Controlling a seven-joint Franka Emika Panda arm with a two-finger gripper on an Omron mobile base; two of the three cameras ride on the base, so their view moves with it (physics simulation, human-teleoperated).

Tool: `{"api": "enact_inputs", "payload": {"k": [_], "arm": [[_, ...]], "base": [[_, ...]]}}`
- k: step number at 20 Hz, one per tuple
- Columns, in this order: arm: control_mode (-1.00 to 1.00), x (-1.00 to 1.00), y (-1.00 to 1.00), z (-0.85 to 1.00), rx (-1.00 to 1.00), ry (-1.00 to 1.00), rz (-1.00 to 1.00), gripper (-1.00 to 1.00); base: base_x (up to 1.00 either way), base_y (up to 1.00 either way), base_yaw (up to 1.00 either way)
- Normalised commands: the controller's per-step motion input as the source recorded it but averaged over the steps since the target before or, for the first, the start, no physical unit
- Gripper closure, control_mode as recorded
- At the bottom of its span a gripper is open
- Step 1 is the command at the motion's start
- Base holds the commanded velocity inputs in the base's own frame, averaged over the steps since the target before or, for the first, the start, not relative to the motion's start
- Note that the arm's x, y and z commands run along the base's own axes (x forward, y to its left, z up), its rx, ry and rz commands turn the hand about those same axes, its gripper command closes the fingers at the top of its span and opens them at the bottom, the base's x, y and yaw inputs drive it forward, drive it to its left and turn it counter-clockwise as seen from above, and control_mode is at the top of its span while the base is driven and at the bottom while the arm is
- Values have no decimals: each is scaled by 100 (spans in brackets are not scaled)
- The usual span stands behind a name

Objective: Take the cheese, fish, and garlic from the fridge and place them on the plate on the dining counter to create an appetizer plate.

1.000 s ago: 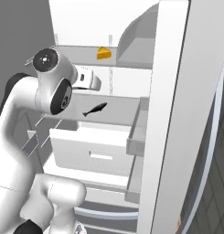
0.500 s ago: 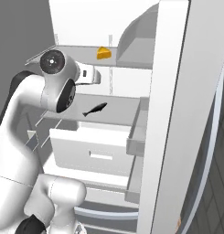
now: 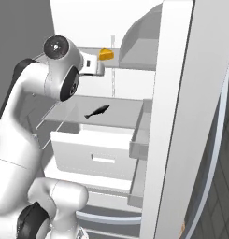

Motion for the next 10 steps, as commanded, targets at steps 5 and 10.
{"api": "enact_inputs", "payload": {"k": [5,10], "arm": [[-100,38,0,12,0,3,0,-100],[-100,36,1,9,0,0,0,-100]], "base": [[0,0,0],[0,0,0]]}}
